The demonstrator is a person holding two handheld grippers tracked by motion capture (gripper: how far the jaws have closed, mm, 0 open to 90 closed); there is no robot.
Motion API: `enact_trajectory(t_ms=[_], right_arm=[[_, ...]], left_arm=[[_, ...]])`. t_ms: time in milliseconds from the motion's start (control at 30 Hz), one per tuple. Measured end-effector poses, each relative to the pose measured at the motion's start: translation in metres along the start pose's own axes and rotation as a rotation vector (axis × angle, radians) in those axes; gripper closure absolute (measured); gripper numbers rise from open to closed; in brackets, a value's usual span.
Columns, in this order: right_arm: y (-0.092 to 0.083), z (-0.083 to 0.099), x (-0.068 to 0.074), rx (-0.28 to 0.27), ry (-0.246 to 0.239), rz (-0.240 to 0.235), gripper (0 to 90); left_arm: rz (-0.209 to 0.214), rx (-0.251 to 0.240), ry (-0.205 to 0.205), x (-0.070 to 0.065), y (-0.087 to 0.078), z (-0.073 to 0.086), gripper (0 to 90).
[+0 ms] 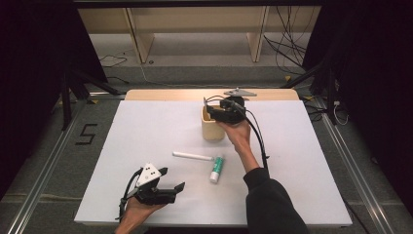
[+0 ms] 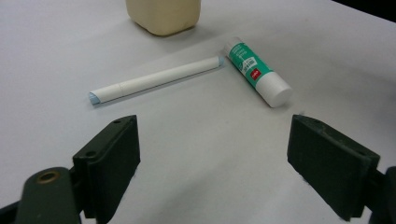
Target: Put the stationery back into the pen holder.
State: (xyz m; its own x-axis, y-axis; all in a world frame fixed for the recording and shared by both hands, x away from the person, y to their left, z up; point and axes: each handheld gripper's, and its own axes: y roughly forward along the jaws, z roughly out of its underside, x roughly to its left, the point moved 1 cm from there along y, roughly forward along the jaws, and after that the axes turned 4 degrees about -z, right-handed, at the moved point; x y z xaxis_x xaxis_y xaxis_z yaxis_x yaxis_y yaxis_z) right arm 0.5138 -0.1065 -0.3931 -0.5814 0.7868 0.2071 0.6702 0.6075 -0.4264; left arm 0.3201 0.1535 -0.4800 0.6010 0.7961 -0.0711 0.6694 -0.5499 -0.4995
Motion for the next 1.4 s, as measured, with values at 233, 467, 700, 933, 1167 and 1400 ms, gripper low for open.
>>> enact_trajectory(t_ms=[233, 467, 700, 933, 1167, 1400], right_arm=[[-0.041, 0.02, -0.01, 0.0, -0.048, -0.024, 35.3], [-0.079, 0.046, -0.007, 0.004, -0.1, -0.04, 32.7], [-0.108, 0.082, -0.006, 0.03, -0.135, -0.027, 31.3], [-0.13, 0.103, -0.013, 0.018, -0.105, -0.023, 31.2], [-0.147, 0.122, -0.012, 0.005, -0.091, -0.021, 30.9], [-0.157, 0.133, -0.011, 0.008, -0.089, -0.013, 30.3]], left_arm=[[-0.006, 0.035, -0.007, -0.005, 0.005, -0.004, 16.8], [0.001, 0.068, -0.026, -0.011, 0.013, -0.009, 16.8], [-0.005, 0.109, -0.023, -0.018, 0.023, -0.015, 16.8], [-0.006, 0.117, -0.024, -0.024, 0.032, -0.023, 16.8], [0.02, 0.155, -0.017, -0.034, 0.045, -0.031, 16.8], [0.025, 0.193, -0.006, -0.04, 0.055, -0.035, 16.8]])
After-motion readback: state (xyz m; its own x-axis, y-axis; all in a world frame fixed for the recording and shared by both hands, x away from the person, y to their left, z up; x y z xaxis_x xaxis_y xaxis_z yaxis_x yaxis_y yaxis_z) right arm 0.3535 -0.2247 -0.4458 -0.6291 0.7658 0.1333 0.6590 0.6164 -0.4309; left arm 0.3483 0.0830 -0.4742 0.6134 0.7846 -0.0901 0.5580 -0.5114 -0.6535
